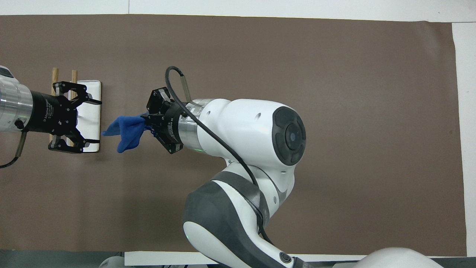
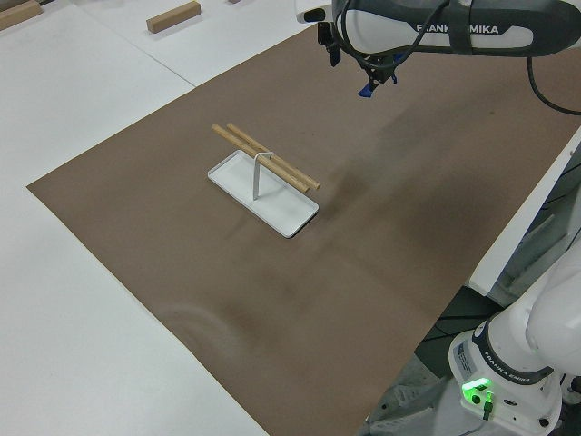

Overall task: Right arm passes towel to left arm to hang
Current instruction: 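Bring the towel to the left gripper while the left gripper reaches out, then close the left gripper on the towel held by the right gripper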

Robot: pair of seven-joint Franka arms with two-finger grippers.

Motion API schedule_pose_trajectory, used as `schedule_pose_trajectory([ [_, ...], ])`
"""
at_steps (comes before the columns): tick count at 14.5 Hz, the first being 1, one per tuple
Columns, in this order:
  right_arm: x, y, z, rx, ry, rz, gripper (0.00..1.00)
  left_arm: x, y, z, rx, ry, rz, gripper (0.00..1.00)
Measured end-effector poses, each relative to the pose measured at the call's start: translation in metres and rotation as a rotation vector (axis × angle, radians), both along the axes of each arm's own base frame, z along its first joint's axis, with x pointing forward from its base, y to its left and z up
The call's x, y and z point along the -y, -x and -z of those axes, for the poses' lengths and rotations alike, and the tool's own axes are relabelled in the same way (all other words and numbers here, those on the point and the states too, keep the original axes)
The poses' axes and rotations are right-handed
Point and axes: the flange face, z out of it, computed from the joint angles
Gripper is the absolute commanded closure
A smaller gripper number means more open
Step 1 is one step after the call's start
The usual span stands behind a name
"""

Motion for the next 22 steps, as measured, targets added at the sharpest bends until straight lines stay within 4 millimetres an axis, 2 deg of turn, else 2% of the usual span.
schedule_pose_trajectory([
  [3,-0.009,0.005,0.0,-0.009,-0.025,0.005,1.0,0.0,0.005,0.004,-0.022,0.003,-0.036,0.03],
  [6,-0.011,0.004,-0.001,-0.017,-0.033,0.007,1.0,0.0,0.01,0.009,-0.031,0.003,-0.04,0.12],
  [8,-0.012,0.005,-0.002,-0.017,-0.034,0.006,1.0,-0.001,0.014,0.013,-0.039,0.003,-0.041,0.27],
  [9,-0.012,0.005,-0.002,-0.016,-0.034,0.006,1.0,-0.001,0.016,0.013,-0.041,0.003,-0.044,0.38],
  [12,-0.012,0.005,-0.002,-0.016,-0.035,0.006,1.0,-0.001,0.019,0.015,-0.047,0.002,-0.049,0.82],
  [14,-0.012,0.005,-0.002,-0.016,-0.035,0.006,1.0,-0.001,0.02,0.015,-0.049,0.002,-0.049,0.99],
  [22,-0.012,0.005,-0.002,-0.017,-0.035,0.006,0.99,0.006,0.022,0.014,-0.045,0.002,-0.033,1.0],
])
